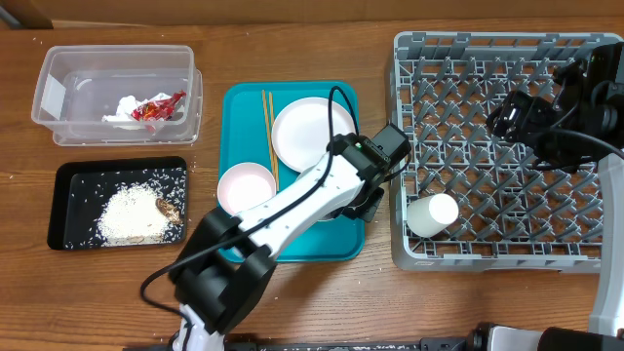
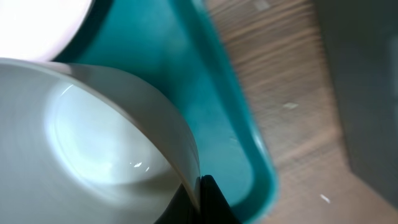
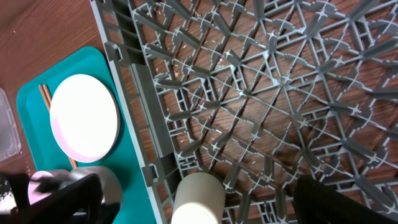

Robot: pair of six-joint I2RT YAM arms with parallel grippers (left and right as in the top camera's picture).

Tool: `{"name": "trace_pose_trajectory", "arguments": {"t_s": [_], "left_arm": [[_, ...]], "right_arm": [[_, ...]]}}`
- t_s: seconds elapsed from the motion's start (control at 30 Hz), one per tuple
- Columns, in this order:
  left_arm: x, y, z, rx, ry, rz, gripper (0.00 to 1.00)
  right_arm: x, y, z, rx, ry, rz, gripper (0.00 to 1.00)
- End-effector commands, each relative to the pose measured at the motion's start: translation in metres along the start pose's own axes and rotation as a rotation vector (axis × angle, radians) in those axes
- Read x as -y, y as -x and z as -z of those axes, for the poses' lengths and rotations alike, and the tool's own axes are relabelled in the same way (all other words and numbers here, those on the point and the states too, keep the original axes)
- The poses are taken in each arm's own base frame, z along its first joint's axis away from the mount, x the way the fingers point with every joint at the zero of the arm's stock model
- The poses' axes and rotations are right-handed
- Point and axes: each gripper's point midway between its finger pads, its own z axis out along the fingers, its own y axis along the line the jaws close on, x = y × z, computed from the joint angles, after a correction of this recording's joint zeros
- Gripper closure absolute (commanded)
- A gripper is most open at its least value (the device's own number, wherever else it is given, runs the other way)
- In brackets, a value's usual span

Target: Sort waste into correct bins and load items into the dishwasher

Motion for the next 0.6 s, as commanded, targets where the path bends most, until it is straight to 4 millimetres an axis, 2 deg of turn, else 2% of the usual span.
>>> {"name": "trace_pose_trajectory", "arguments": {"t_s": [0.0,0.07,0.17,0.23,0.37,0.47,0.57], "left_arm": [[-0.011,0.003,-0.005,0.005,0.062,0.048,0.96],[-0.01,0.003,-0.006,0.003,0.061,0.048,0.96],[-0.01,0.007,0.002,0.019,0.051,0.052,0.69],[-0.014,0.014,0.016,0.037,0.044,0.068,0.62],[-0.035,0.034,0.066,0.105,0.023,0.133,0.57],[-0.062,0.044,0.11,0.162,-0.001,0.204,0.57],[-0.1,0.045,0.155,0.222,-0.053,0.309,0.56]], "right_arm": [[-0.005,0.007,0.008,0.034,0.01,0.023,0.0],[-0.005,0.007,0.008,0.034,0.011,0.023,0.0],[-0.005,0.007,0.008,0.033,0.011,0.023,0.0],[-0.005,0.007,0.008,0.032,0.014,0.023,0.0],[-0.013,0.004,0.007,0.021,0.046,0.033,0.0],[-0.035,-0.002,0.006,0.0,0.12,0.066,0.0],[-0.065,-0.013,0.002,-0.024,0.188,0.141,0.0]]}}
